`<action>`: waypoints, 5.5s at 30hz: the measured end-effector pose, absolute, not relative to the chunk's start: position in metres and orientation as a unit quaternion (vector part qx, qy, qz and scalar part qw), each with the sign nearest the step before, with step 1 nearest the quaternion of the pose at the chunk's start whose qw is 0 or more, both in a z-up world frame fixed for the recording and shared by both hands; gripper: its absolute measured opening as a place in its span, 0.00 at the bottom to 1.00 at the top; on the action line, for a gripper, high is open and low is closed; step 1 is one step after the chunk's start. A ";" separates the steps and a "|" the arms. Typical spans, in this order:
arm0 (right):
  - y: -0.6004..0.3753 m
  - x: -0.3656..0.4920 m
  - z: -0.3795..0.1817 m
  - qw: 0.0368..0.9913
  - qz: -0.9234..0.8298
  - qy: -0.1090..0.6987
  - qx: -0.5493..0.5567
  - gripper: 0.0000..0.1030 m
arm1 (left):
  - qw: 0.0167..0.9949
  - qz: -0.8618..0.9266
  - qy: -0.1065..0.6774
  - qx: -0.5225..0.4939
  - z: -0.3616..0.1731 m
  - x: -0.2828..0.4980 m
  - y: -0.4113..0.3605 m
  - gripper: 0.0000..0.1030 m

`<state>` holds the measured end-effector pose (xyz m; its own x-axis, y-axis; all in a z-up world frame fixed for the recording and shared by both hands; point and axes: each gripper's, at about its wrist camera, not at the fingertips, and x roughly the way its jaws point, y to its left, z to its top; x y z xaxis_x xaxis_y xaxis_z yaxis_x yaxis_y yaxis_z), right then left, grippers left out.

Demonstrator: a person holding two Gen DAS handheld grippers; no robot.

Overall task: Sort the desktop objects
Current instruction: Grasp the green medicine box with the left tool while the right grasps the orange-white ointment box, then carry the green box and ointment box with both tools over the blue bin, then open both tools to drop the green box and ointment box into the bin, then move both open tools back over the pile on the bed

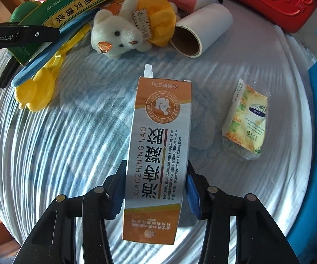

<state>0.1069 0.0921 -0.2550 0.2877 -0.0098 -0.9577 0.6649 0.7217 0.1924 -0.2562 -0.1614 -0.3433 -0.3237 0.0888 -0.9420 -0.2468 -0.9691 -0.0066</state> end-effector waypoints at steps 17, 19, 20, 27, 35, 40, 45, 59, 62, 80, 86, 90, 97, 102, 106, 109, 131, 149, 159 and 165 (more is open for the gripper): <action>0.122 0.067 -0.197 0.768 -0.217 0.521 0.304 0.44 | 0.089 0.841 0.029 -0.533 -0.304 -0.174 -0.205 0.68; 0.128 0.061 -0.190 0.771 -0.218 0.516 0.303 0.44 | 0.086 0.844 0.027 -0.529 -0.299 -0.160 -0.204 0.68; 0.134 0.062 -0.185 0.773 -0.218 0.514 0.302 0.44 | 0.084 0.845 0.024 -0.528 -0.296 -0.154 -0.205 0.68; 0.150 0.048 -0.168 0.783 -0.226 0.498 0.298 0.44 | 0.074 0.856 0.005 -0.512 -0.273 -0.107 -0.213 0.68; 0.170 0.020 -0.131 0.801 -0.228 0.466 0.299 0.44 | 0.055 0.868 -0.015 -0.494 -0.242 -0.063 -0.219 0.68; 0.183 0.009 -0.114 0.812 -0.222 0.451 0.296 0.44 | 0.044 0.876 -0.026 -0.479 -0.218 -0.041 -0.215 0.68; 0.192 -0.004 -0.094 0.826 -0.216 0.432 0.290 0.44 | 0.036 0.886 -0.036 -0.462 -0.192 -0.022 -0.207 0.68; 0.192 -0.057 -0.027 0.862 -0.219 0.358 0.284 0.44 | 0.038 0.913 -0.036 -0.405 -0.115 -0.006 -0.165 0.68; 0.189 -0.069 -0.016 0.868 -0.220 0.346 0.280 0.44 | 0.042 0.917 -0.034 -0.395 -0.102 -0.008 -0.153 0.68; 0.159 -0.160 0.045 0.891 -0.264 0.260 0.264 0.44 | 0.081 0.936 -0.006 -0.343 -0.035 -0.025 -0.057 0.68; 0.148 -0.197 0.055 0.891 -0.287 0.236 0.261 0.44 | 0.100 0.941 0.010 -0.323 -0.016 -0.034 -0.020 0.68; 0.137 -0.220 0.056 0.886 -0.303 0.226 0.268 0.44 | 0.118 0.942 0.021 -0.314 -0.004 -0.042 0.007 0.68; 0.117 -0.268 0.055 0.875 -0.340 0.204 0.278 0.45 | 0.155 0.940 0.040 -0.302 0.013 -0.060 0.060 0.68; 0.099 -0.300 0.048 0.861 -0.368 0.193 0.294 0.45 | 0.189 0.932 0.045 -0.304 0.018 -0.078 0.100 0.68; 0.085 -0.325 0.041 0.850 -0.391 0.184 0.301 0.45 | 0.214 0.928 0.062 -0.300 0.024 -0.090 0.135 0.68; 0.076 -0.344 0.036 0.841 -0.408 0.179 0.309 0.45 | 0.232 0.924 0.074 -0.296 0.029 -0.099 0.160 0.68; 0.014 -0.449 0.000 0.772 -0.510 0.148 0.349 0.44 | 0.316 0.899 0.090 -0.289 0.046 -0.154 0.288 0.68; -0.003 -0.464 -0.014 0.757 -0.527 0.144 0.359 0.99 | 0.284 0.889 0.079 -0.351 0.012 -0.150 0.248 0.85; 0.035 -0.408 0.014 0.790 -0.492 0.160 0.330 0.99 | 0.249 0.893 0.054 -0.371 -0.014 -0.112 0.173 0.85; 0.062 -0.359 0.034 0.812 -0.465 0.171 0.308 0.99 | 0.231 0.896 0.037 -0.377 -0.028 -0.093 0.117 0.85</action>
